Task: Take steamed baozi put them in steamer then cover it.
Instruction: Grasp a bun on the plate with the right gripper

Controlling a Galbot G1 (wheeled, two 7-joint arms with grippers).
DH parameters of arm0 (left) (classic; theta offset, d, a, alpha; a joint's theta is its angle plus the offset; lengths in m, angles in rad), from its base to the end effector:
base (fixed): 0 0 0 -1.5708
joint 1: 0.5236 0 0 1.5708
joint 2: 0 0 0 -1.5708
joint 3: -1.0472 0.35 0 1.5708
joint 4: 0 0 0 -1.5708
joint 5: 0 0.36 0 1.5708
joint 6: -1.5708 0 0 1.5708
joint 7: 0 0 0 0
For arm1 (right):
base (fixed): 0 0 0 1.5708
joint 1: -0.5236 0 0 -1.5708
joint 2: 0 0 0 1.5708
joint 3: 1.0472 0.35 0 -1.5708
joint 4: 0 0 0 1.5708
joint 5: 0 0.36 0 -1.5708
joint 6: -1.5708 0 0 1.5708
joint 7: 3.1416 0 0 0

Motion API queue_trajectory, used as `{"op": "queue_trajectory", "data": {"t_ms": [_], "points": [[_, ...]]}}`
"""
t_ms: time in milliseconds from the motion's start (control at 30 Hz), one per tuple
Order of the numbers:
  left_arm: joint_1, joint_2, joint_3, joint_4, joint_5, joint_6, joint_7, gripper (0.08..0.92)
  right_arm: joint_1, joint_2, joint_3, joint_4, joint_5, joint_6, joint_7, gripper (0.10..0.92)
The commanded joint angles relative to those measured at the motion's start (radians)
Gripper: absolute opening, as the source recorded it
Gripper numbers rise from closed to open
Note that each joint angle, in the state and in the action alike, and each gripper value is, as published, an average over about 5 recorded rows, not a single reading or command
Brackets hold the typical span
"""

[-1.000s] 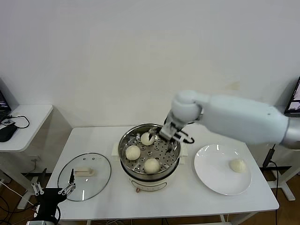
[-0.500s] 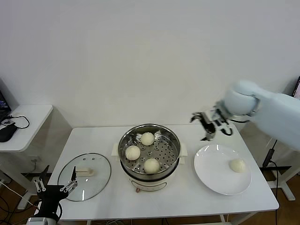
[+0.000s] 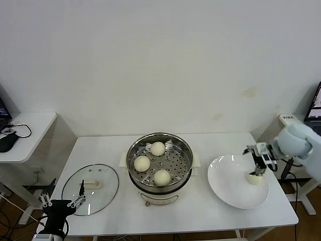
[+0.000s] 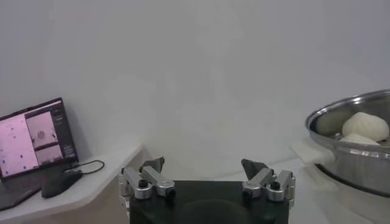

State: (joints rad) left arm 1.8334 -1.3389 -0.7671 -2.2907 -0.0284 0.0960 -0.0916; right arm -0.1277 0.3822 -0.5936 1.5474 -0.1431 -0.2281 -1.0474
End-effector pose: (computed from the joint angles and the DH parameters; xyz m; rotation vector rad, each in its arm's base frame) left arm 0.1186 0.0894 -0.2528 0.1883 -2.9814 -0.4679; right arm 0.4406 -0.2119 -0.1376 1.1273 -1.4679 1.4904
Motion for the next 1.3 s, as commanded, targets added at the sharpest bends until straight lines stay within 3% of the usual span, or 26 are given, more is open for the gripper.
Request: {"op": "queue_trajectory", "data": {"t_ms": [33,667,1000,1300], "points": [[0.006,0.000,0.002,-0.002,0.004,0.001,0.000,0.823,-0.338,0.022,0.253,-0.166,-0.141,0.015,0.020,0.823],[0.014,-0.007,-0.009,-0.002,0.007,0.001,0.001,0.823,-0.243,0.225,0.207,-0.407,-0.241,0.053,0.056,0.823],[0.016,-0.012,-0.009,-0.002,0.008,0.000,0.001,0.823,-0.213,0.251,0.188,-0.407,-0.233,0.044,0.057,0.812],[0.021,-0.019,-0.006,-0.003,0.012,-0.003,0.000,0.823,-0.207,0.220,0.184,-0.376,-0.229,0.035,0.028,0.719]]}}
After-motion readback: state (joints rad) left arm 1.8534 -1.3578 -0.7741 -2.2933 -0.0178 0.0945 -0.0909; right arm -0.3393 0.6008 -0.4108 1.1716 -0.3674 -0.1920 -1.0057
